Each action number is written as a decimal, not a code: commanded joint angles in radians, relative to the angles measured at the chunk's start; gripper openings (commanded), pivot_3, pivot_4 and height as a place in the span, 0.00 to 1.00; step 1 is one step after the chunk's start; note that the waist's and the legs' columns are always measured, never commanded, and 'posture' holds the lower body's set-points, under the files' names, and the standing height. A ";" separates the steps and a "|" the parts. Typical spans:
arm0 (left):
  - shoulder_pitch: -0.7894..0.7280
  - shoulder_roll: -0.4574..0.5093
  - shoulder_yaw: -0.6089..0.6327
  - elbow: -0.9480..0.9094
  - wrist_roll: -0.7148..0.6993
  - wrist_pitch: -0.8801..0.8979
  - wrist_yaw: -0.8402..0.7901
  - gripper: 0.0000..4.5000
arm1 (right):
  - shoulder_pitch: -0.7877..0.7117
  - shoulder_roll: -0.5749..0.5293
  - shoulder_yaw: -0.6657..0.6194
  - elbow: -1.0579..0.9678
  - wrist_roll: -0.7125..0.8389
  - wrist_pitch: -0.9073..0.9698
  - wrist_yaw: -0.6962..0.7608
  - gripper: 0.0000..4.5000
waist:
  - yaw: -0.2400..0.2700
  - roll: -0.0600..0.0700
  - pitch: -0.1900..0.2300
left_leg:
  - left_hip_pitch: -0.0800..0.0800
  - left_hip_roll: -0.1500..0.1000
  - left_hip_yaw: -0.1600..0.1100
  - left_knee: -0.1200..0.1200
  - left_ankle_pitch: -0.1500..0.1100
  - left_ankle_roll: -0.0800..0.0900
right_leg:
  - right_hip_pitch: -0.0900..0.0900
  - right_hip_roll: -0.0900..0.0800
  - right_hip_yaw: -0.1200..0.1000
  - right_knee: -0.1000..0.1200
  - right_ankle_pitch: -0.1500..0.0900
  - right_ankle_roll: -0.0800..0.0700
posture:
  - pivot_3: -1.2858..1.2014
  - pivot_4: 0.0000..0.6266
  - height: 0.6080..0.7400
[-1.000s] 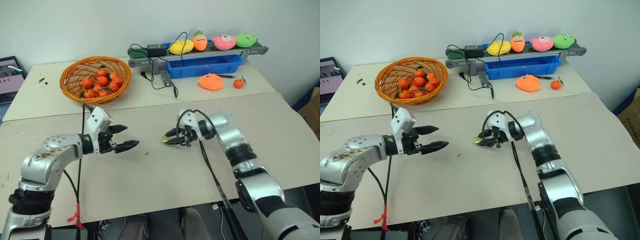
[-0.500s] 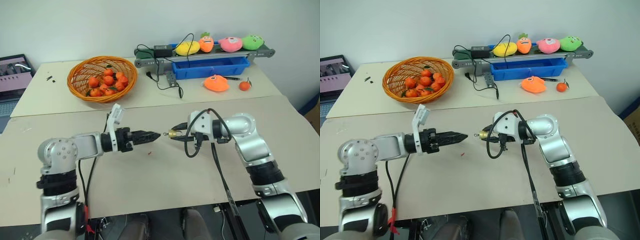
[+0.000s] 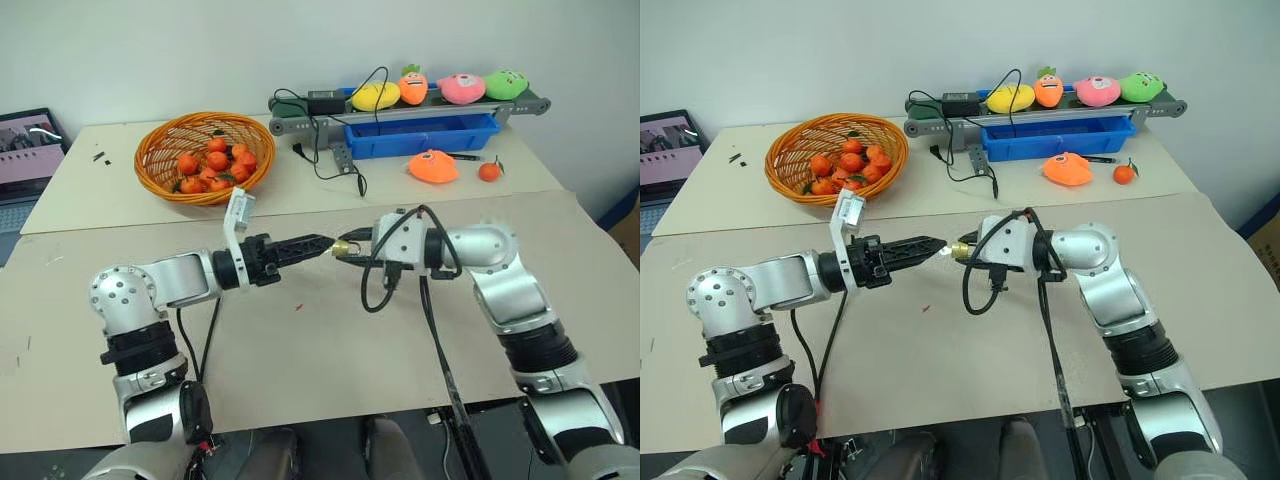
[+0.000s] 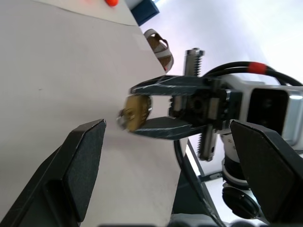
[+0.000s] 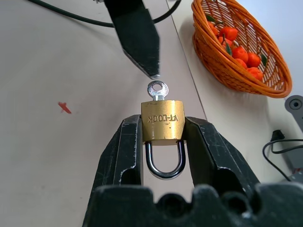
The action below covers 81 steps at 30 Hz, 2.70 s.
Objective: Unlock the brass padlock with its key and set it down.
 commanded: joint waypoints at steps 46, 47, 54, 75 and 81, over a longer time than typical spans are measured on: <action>-0.006 0.188 -0.263 0.013 -0.430 -0.337 0.241 0.34 | -0.035 -0.026 -0.056 -0.146 0.171 0.177 -0.035 0.20 | 0.021 0.000 0.000 | 0.000 0.000 0.000 0.000 0.000 0.000 | 0.000 0.000 0.001 -0.004 0.000 0.000 | 0.52 0.24 1.00; -0.003 0.190 -0.269 0.009 -0.435 -0.343 0.242 0.34 | -0.038 -0.025 -0.056 -0.149 0.172 0.180 -0.035 0.20 | 0.021 0.000 0.000 | 0.000 0.000 0.000 0.000 0.000 0.000 | 0.000 0.000 0.001 -0.004 0.000 0.000 | 0.52 0.24 1.00; 0.034 0.238 -0.283 0.019 -0.466 -0.351 0.214 0.34 | -0.062 -0.044 -0.066 -0.141 0.181 0.188 -0.025 0.20 | 0.020 0.000 0.000 | 0.000 0.000 0.000 0.000 0.000 0.000 | 0.000 0.000 0.001 -0.005 0.000 0.000 | 0.52 0.24 1.00; 0.171 0.311 -0.303 0.083 -0.319 -0.299 -0.226 0.34 | -0.028 -0.061 -0.106 -0.250 0.400 0.441 -0.039 0.20 | 0.019 0.000 0.000 | 0.000 0.000 0.000 -0.002 0.000 0.001 | 0.000 0.000 0.000 -0.007 0.000 0.000 | 0.52 0.24 1.00; 0.176 0.288 -0.297 0.093 -0.315 -0.312 -0.222 0.34 | -0.022 -0.064 -0.100 -0.257 0.400 0.448 -0.048 0.20 | 0.020 0.000 0.000 | 0.000 0.000 0.000 -0.002 0.000 0.001 | 0.000 0.000 0.000 -0.008 0.000 0.000 | 0.52 0.24 1.00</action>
